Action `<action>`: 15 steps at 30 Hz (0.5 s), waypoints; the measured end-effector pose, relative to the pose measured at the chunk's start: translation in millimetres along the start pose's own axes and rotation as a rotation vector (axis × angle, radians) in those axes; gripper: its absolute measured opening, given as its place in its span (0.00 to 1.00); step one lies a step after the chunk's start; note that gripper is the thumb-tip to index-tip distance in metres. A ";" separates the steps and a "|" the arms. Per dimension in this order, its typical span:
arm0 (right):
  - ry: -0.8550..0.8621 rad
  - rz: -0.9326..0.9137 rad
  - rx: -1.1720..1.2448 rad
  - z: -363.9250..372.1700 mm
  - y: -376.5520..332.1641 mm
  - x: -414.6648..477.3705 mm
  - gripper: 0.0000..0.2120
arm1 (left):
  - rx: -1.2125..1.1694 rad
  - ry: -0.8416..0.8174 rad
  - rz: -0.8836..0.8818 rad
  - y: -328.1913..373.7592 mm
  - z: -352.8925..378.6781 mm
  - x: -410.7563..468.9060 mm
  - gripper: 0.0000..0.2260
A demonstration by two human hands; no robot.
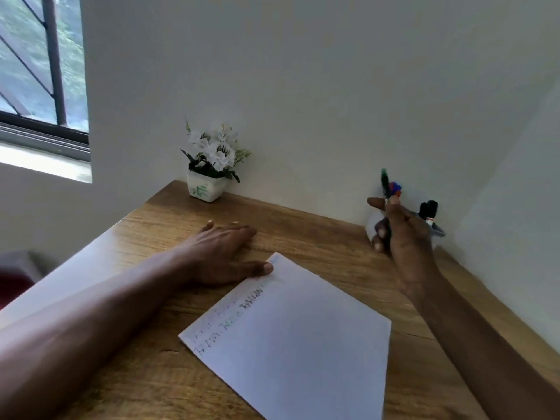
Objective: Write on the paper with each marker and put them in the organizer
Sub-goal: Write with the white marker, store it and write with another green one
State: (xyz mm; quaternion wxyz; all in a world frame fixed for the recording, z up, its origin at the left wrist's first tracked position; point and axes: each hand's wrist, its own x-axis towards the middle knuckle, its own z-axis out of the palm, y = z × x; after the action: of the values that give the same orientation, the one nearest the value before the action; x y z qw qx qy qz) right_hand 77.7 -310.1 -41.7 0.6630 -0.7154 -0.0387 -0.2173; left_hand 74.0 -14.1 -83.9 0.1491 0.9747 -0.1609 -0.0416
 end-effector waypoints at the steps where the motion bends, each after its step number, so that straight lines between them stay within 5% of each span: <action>1: 0.057 -0.011 -0.091 -10.9 -1.1 5.9 0.16 | -0.010 0.000 0.018 -1.6 0.7 0.0 0.43; 4: 0.204 -0.029 -0.342 -57.9 -6.8 32.2 0.16 | -0.006 0.024 0.125 -9.2 1.7 3.7 0.54; 6: 0.267 -0.056 -0.503 -92.2 -15.0 46.6 0.07 | 0.019 0.030 0.164 -11.9 2.6 8.8 0.63; 10: 0.405 -0.059 -0.648 -136.0 -34.4 73.0 0.03 | 0.026 0.046 0.186 -14.5 5.2 12.8 0.62; 15: 0.316 -0.007 -0.852 -143.4 -36.4 111.8 0.05 | 0.010 0.079 0.201 -20.3 9.6 19.9 0.57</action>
State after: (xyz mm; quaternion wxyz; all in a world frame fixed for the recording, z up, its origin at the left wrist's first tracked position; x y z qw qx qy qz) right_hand 129.0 -470.3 36.5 0.3065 -0.8824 0.1533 -0.3225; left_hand 97.7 -4.9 -99.8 0.1537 0.9553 -0.2521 0.0128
